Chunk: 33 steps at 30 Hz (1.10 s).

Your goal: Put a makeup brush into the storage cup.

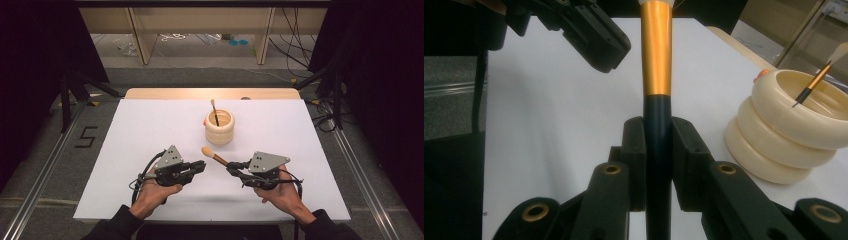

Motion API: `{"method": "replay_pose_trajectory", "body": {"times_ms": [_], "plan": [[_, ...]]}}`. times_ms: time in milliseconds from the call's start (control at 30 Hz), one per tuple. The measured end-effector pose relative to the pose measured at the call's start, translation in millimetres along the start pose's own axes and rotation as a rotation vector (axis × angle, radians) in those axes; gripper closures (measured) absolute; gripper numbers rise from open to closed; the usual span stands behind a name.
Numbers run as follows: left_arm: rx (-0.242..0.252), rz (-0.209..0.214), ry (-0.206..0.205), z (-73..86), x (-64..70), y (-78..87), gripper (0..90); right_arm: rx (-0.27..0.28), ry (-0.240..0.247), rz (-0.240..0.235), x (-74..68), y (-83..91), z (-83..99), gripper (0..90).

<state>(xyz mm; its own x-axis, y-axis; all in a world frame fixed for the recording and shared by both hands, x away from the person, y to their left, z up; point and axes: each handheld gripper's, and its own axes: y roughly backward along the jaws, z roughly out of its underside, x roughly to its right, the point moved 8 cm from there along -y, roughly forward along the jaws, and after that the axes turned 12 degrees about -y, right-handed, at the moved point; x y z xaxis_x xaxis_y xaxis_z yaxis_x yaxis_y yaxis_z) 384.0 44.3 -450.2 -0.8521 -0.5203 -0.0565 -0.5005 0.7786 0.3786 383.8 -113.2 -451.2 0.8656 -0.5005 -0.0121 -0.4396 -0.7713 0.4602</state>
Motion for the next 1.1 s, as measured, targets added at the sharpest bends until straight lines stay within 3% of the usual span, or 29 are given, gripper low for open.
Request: {"method": "replay_pose_trajectory", "body": {"times_ms": [100, 467, 667, 800, 900, 1033, 1100], "plan": [[0.008, 0.021, -0.002, -1.5, 3.8, -1.3, 89.9, 0.000, -0.004, -0.007, -2.9, -1.8, -0.4, 78.3], [0.022, 0.021, 0.014, -5.3, 8.6, -6.1, 90.0, 0.016, -0.017, -0.033, -9.8, -6.4, -3.4, 78.3], [0.029, 0.027, 0.001, -7.4, 9.0, -4.2, 90.0, 0.018, -0.018, -0.033, -10.1, -7.4, -3.7, 78.3], [0.042, 0.044, 0.026, -8.8, 11.7, -4.3, 89.6, 0.021, -0.022, -0.027, -8.0, -7.3, -3.7, 78.3], [0.041, 0.057, 0.025, -9.1, 14.1, -4.9, 80.0, 0.021, -0.029, -0.029, -8.0, -7.7, -3.9, 78.3], [0.057, 0.080, 0.061, -11.2, 16.4, -5.7, 68.1, 0.027, -0.028, -0.029, -7.8, -7.9, -4.6, 78.3], [0.070, 0.085, 0.070, -12.7, 17.3, -5.9, 67.3, 0.030, -0.030, -0.030, -8.4, -8.2, -4.6, 78.2]]}}
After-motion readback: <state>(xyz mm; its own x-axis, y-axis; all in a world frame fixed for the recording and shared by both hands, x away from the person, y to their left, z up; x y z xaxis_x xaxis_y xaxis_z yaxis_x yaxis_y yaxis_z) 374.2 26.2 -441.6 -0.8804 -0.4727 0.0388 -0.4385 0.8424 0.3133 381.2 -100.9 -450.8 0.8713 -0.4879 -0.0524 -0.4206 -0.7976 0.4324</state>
